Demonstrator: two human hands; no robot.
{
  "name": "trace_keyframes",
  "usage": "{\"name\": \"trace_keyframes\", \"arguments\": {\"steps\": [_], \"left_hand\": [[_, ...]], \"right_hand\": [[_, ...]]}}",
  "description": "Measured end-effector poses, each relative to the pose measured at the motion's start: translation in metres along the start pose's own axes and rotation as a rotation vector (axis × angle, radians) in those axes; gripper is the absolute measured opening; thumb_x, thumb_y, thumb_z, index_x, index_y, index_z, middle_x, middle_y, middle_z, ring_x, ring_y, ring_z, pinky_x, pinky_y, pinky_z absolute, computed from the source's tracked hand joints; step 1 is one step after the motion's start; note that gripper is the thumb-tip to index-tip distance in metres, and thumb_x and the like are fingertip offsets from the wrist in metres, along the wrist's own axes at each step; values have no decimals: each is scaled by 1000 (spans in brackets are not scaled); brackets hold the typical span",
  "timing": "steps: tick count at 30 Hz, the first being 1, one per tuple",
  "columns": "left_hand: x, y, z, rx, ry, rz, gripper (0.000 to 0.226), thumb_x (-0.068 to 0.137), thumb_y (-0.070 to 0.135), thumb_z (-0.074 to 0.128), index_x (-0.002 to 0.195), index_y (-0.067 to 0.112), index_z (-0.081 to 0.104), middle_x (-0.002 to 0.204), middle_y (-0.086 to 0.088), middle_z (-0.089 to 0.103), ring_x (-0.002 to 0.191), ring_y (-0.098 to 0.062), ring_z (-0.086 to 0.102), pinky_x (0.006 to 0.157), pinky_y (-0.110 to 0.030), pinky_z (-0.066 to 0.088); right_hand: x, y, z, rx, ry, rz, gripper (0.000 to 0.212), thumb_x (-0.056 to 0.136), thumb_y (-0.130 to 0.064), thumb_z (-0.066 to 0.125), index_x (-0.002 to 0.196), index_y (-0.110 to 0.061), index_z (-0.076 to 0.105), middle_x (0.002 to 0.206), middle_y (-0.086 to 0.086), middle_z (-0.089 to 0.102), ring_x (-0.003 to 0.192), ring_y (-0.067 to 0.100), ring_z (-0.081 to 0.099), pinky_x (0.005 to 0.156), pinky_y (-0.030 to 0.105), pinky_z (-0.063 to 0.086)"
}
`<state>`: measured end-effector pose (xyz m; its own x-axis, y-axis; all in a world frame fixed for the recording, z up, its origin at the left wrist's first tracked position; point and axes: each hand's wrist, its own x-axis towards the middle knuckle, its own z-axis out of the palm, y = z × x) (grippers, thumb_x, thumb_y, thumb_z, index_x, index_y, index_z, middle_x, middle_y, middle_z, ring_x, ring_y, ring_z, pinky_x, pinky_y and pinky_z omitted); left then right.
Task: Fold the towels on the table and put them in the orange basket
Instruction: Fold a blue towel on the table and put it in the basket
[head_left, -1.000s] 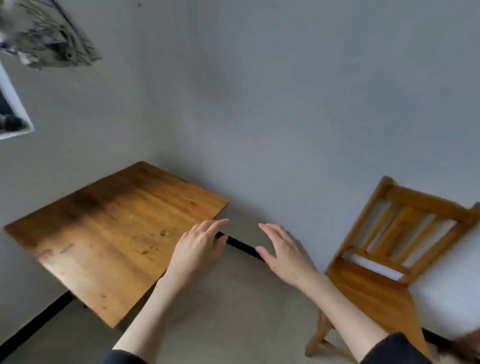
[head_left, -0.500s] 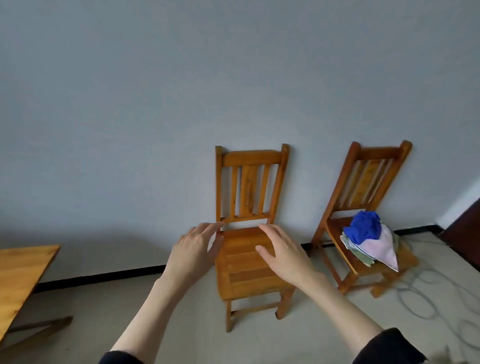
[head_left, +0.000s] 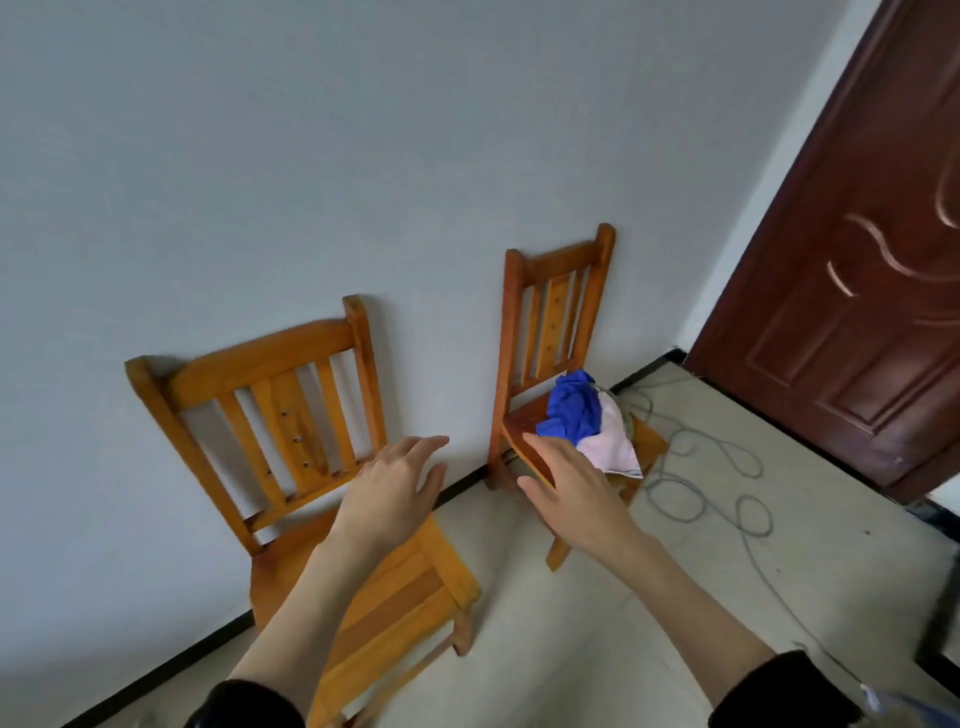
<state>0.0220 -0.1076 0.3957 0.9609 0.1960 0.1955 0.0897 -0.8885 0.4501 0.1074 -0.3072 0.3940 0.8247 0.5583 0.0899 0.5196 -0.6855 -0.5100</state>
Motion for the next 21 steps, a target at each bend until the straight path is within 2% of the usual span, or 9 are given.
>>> {"name": "trace_keyframes", "arguments": {"steps": [3, 7, 9, 13, 17, 21], "left_hand": [[43, 21, 28, -7, -70, 44, 39, 97, 37, 38, 135, 29, 42, 135, 2, 49, 108, -20, 58, 83, -35, 50], [103, 44, 72, -21, -159, 51, 38, 98, 36, 38, 135, 28, 42, 135, 2, 49, 114, -18, 54, 87, -33, 50], [135, 56, 98, -22, -196, 40, 38, 98, 35, 38, 135, 29, 42, 135, 2, 49, 116, -18, 51, 90, -33, 48], [192, 89, 160, -25, -279, -51, 38, 98, 34, 38, 136, 28, 41, 135, 2, 49, 118, -18, 51, 92, -30, 44], [244, 125, 221, -128, -398, -130, 39, 96, 26, 43, 135, 22, 45, 132, -1, 53, 117, -20, 53, 98, -31, 41], [280, 145, 280, -205, -462, -240, 39, 94, 26, 48, 133, 23, 47, 126, 0, 57, 106, -16, 57, 89, -23, 41]], "right_hand": [[18, 45, -15, 18, 36, 98, 50, 92, -30, 53, 138, -17, 39, 134, 1, 48, 124, 18, 45, 100, 32, 39], [51, 107, -29, 7, 41, 160, 50, 92, -30, 52, 139, -19, 38, 134, 0, 48, 122, 17, 43, 95, 25, 34], [72, 142, -37, 13, 18, 181, 51, 93, -31, 51, 140, -19, 35, 137, -1, 45, 125, 17, 41, 97, 26, 33], [109, 220, -52, 48, -46, 224, 52, 94, -32, 48, 142, -22, 31, 142, -2, 40, 128, 16, 39, 103, 32, 35], [133, 297, -70, 60, -107, 249, 52, 94, -32, 49, 142, -22, 32, 140, -3, 42, 128, 14, 39, 101, 29, 35], [156, 359, -76, 68, -164, 299, 50, 95, -31, 48, 141, -18, 34, 138, 0, 44, 126, 17, 42, 101, 32, 37]]}}
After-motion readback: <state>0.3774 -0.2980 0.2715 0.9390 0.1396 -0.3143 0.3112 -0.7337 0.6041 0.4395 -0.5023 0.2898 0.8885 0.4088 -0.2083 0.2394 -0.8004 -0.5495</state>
